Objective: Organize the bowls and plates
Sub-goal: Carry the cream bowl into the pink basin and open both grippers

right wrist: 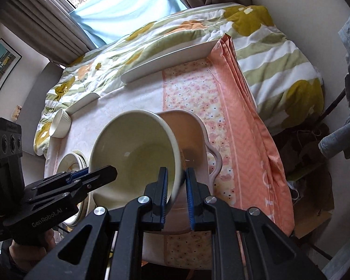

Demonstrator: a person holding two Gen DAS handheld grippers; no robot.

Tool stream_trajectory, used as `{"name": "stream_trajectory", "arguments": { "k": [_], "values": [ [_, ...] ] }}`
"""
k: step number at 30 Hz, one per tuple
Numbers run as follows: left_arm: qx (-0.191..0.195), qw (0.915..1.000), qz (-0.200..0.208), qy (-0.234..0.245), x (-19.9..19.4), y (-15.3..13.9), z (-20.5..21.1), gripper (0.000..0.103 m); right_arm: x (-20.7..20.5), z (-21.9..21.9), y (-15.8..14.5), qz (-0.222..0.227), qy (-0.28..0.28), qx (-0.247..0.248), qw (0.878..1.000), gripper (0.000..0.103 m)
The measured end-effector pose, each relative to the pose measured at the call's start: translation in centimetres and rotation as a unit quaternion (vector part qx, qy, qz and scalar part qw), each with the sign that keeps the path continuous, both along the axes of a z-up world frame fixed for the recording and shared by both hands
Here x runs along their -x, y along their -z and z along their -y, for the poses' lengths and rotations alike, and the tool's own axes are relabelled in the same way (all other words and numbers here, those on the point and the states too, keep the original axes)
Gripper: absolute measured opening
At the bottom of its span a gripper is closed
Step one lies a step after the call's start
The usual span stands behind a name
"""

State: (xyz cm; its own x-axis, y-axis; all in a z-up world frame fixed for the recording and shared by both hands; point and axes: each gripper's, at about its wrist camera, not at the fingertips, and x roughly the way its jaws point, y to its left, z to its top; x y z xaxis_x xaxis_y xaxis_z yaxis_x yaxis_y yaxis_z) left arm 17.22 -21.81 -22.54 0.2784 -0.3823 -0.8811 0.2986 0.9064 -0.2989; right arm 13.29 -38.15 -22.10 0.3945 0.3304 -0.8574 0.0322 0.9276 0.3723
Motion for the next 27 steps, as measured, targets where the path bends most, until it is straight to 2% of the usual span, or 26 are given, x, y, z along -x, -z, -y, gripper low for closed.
{"name": "stream_trajectory", "arguments": {
  "k": [4, 7, 12, 19, 27],
  "values": [
    [-0.045, 0.9989, -0.002, 0.015, -0.5, 1.0, 0.9, 0.017, -0.4, -1.1, 0.9, -0.005, -0.02, 0.033, 0.999, 0.014],
    [-0.064, 0.9977, -0.004, 0.025, -1.0, 1.6, 1.4, 0.017, -0.5, -1.4, 1.6, -0.009, -0.024, 0.047, 0.999, 0.014],
    [-0.108, 0.9936, -0.002, 0.033, -1.3, 2.4, 2.2, 0.017, -0.9, -1.1, 2.4, -0.021, -0.018, 0.042, 0.999, 0.014],
    [-0.136, 0.9897, 0.008, 0.042, -1.2, 2.4, 3.0, 0.017, -0.9, -0.9, 2.2, -0.019, -0.016, 0.037, 0.999, 0.014],
    [-0.125, 0.9916, 0.013, 0.031, -1.2, 1.7, 2.5, 0.017, -0.7, -0.8, 1.9, -0.015, -0.018, 0.037, 0.999, 0.014]
  ]
}}
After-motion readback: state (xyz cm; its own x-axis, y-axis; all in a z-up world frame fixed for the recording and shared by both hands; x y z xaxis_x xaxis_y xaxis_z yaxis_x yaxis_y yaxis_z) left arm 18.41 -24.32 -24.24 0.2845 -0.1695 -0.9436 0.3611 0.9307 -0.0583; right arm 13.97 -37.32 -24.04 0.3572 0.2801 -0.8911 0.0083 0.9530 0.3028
